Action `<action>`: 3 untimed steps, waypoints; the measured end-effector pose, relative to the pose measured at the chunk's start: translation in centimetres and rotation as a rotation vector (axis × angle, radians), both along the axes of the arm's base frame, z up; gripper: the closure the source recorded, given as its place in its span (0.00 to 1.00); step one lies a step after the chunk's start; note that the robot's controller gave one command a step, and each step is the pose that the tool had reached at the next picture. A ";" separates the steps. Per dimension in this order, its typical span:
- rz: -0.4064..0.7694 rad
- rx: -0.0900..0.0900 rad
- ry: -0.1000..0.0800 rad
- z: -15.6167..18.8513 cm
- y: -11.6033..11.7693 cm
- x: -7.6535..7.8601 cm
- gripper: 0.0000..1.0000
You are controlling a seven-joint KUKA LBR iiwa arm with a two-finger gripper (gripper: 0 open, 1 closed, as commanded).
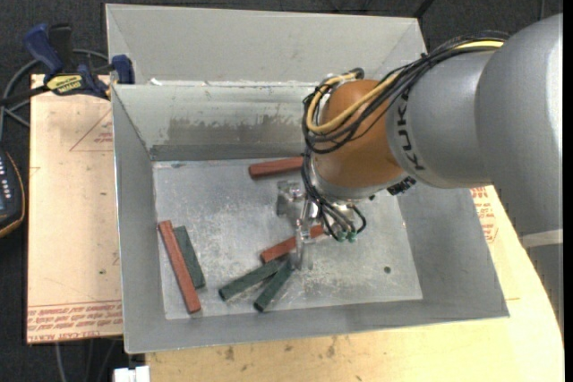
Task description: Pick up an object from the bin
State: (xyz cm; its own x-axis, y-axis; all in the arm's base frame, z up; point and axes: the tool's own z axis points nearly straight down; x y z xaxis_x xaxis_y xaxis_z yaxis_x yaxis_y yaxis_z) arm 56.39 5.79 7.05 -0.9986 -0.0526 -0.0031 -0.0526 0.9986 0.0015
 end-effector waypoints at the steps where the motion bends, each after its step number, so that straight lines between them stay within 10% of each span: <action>1: 0.000 0.002 -0.007 0.2 0.1 0.2 1.00; 3: -0.004 0.000 -0.003 9.5 0.1 0.5 1.00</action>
Offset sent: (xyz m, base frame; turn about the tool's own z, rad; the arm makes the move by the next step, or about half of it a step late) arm 0.0000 0.0000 0.0000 0.0000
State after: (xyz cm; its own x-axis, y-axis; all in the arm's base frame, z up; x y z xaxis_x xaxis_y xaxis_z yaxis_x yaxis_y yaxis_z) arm 56.92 5.92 16.51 -0.9988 -0.0491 -0.0065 -0.0491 0.9988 0.0016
